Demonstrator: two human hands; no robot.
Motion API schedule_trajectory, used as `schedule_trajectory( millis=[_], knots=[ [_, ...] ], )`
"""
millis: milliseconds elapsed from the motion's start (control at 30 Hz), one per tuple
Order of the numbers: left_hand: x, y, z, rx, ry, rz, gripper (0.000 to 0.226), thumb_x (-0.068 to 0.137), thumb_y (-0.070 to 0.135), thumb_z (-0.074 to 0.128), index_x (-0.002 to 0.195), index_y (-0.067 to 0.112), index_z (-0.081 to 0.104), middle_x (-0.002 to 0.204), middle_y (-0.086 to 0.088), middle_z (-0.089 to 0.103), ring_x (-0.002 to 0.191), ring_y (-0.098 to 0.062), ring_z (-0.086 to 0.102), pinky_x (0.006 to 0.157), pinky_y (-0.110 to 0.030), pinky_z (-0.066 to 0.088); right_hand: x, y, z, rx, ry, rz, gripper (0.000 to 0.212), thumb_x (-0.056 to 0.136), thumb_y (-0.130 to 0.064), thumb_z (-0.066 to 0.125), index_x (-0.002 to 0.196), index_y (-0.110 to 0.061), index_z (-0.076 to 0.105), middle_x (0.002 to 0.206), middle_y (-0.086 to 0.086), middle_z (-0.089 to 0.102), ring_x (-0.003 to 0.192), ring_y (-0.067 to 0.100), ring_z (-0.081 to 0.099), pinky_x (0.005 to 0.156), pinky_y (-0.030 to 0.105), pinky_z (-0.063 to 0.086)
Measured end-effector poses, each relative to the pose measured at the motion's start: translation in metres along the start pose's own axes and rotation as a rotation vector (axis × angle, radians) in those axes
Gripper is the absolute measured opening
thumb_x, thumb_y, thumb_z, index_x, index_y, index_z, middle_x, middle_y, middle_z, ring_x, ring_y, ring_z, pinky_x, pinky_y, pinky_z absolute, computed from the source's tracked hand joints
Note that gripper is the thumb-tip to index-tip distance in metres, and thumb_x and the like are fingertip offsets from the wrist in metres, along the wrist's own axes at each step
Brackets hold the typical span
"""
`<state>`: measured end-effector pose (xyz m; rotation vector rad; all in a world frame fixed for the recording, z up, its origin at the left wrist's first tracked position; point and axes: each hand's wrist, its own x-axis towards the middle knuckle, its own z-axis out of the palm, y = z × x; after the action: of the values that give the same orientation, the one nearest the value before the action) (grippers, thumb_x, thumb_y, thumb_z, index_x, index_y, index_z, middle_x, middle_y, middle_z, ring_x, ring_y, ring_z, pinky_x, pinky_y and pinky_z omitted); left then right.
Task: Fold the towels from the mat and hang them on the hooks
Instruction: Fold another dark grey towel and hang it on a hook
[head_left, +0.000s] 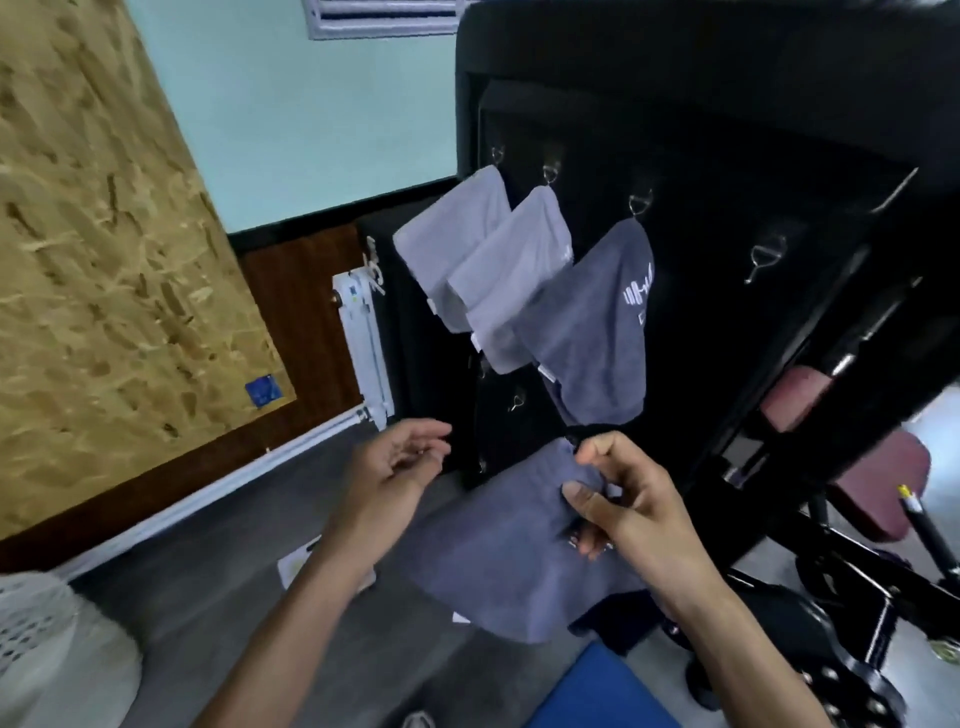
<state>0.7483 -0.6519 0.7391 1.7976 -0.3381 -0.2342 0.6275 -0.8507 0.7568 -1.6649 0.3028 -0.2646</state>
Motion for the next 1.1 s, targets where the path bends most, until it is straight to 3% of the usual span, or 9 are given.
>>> schedule_trajectory(
  millis=[167, 300, 367, 433, 600, 733, 933, 1100],
  knots=[
    [0.103, 0.028, -0.010, 0.081, -0.175, 0.194, 0.027, 0.090, 0.002, 0.061, 0.098, 0.026, 0.070, 0.091, 0.012, 0.072, 0.089, -0.001, 0.065, 0.073, -0.008, 0.044, 0.060, -0.007, 0.018, 0.048, 0.223, -0.092, 0.016, 0.086, 0.002, 0.068, 0.089, -0.012, 0.062, 0.082, 0.020, 0.056, 0.061, 0.028, 0.056, 0.054, 0.033, 0.052],
    [0.143, 0.076, 0.011, 0.065, -0.435, 0.410, 0.022, 0.085, 0.012, 0.068, 0.105, 0.020, 0.070, 0.101, 0.017, 0.070, 0.098, 0.004, 0.063, 0.079, -0.005, 0.042, 0.093, -0.024, 0.013, -0.099, 0.382, -0.255, 0.017, 0.081, 0.005, 0.071, 0.088, -0.009, 0.065, 0.108, 0.006, 0.056, 0.092, 0.014, 0.058, 0.068, 0.020, 0.051],
    [0.162, 0.096, 0.026, 0.123, -0.647, 0.463, 0.040, 0.079, 0.030, 0.073, 0.118, 0.026, 0.065, 0.113, 0.021, 0.066, 0.109, 0.006, 0.058, 0.085, -0.006, 0.040, 0.110, -0.038, 0.004, -0.153, 0.483, -0.306, 0.019, 0.080, 0.006, 0.072, 0.087, -0.010, 0.066, 0.107, 0.005, 0.056, 0.090, 0.009, 0.059, 0.069, 0.016, 0.049],
    [0.179, 0.109, 0.043, 0.213, -0.764, 0.512, 0.053, 0.077, 0.038, 0.076, 0.126, 0.036, 0.058, 0.121, 0.024, 0.061, 0.115, 0.009, 0.052, 0.089, -0.006, 0.038, 0.121, -0.049, -0.010, -0.124, 0.549, -0.333, 0.018, 0.081, 0.005, 0.071, 0.088, -0.011, 0.066, 0.098, 0.004, 0.057, 0.078, 0.010, 0.060, 0.064, 0.021, 0.051],
    [0.203, 0.124, 0.094, 0.250, -0.676, 0.572, 0.048, 0.075, 0.040, 0.073, 0.118, 0.048, 0.055, 0.104, 0.024, 0.062, 0.096, 0.002, 0.059, 0.081, -0.018, 0.047, 0.127, -0.060, -0.045, -0.098, 0.659, -0.283, 0.012, 0.086, -0.001, 0.067, 0.090, -0.011, 0.062, 0.082, 0.010, 0.061, 0.071, 0.016, 0.059, 0.064, 0.030, 0.051],
    [0.203, 0.128, 0.140, 0.214, -0.648, 0.547, 0.043, 0.076, 0.040, 0.072, 0.117, 0.040, 0.060, 0.097, 0.013, 0.068, 0.089, -0.003, 0.064, 0.077, -0.030, 0.056, 0.132, -0.055, -0.075, -0.150, 0.767, -0.284, 0.018, 0.088, -0.001, 0.067, 0.093, -0.017, 0.061, 0.085, 0.001, 0.064, 0.078, 0.015, 0.063, 0.067, 0.028, 0.052],
    [0.209, 0.144, 0.191, 0.155, -0.561, 0.499, 0.035, 0.077, 0.035, 0.075, 0.110, 0.031, 0.066, 0.098, 0.009, 0.069, 0.084, -0.004, 0.066, 0.076, -0.031, 0.056, 0.155, -0.045, -0.109, -0.346, 1.017, -0.325, 0.022, 0.090, -0.007, 0.066, 0.108, -0.019, 0.069, 0.100, -0.010, 0.071, 0.096, 0.006, 0.066, 0.086, 0.025, 0.052],
    [0.214, 0.149, 0.207, 0.180, -0.534, 0.534, 0.033, 0.079, 0.031, 0.074, 0.111, 0.030, 0.066, 0.102, 0.007, 0.069, 0.088, -0.007, 0.066, 0.078, -0.031, 0.056, 0.168, -0.037, -0.115, -0.577, 1.188, -0.358, 0.019, 0.092, -0.009, 0.064, 0.107, -0.017, 0.072, 0.096, -0.006, 0.071, 0.088, 0.006, 0.066, 0.080, 0.023, 0.052]
  ],
)
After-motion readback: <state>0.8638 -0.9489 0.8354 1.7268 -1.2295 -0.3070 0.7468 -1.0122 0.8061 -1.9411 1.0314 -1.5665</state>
